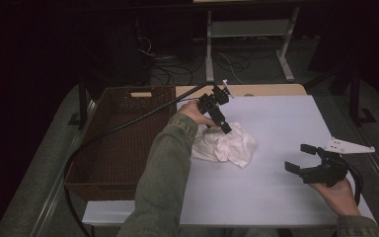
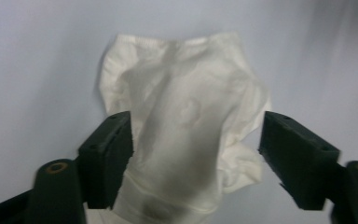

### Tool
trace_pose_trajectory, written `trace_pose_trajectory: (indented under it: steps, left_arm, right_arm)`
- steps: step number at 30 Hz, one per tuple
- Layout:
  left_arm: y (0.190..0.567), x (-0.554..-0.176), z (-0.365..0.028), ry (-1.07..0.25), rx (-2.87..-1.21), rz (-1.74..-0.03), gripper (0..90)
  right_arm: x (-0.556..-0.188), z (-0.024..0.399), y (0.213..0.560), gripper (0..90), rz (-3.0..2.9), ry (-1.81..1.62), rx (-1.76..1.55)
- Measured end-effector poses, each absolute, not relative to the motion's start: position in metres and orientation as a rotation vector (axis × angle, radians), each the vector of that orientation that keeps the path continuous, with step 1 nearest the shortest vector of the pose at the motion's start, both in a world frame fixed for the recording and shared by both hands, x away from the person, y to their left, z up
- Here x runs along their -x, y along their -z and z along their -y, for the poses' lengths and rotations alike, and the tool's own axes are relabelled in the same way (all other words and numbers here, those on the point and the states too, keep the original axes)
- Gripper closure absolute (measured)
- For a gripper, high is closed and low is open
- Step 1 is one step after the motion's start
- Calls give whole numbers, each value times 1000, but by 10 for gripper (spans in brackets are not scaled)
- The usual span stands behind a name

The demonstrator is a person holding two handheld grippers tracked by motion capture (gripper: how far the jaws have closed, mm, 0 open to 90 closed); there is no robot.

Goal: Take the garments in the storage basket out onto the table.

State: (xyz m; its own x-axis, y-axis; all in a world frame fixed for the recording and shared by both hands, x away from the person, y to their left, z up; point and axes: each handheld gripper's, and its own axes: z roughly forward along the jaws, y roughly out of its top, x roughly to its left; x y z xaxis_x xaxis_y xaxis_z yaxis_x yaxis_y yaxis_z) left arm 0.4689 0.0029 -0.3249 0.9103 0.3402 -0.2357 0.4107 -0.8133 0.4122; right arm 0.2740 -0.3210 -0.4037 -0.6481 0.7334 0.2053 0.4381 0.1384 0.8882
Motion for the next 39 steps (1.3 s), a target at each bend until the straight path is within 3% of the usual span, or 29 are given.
trace_pose_trajectory:
  steps: [7, 39]
  left_arm:
    - [299, -467, -9, 210, -2551, -508, 0]
    - [243, -435, -64, -9, -2472, -520, 0]
  right_arm:
    - [-274, 321, 404, 0, -2139, -1516, -1140]
    - [-272, 319, 405, 0, -2145, -1492, -1142]
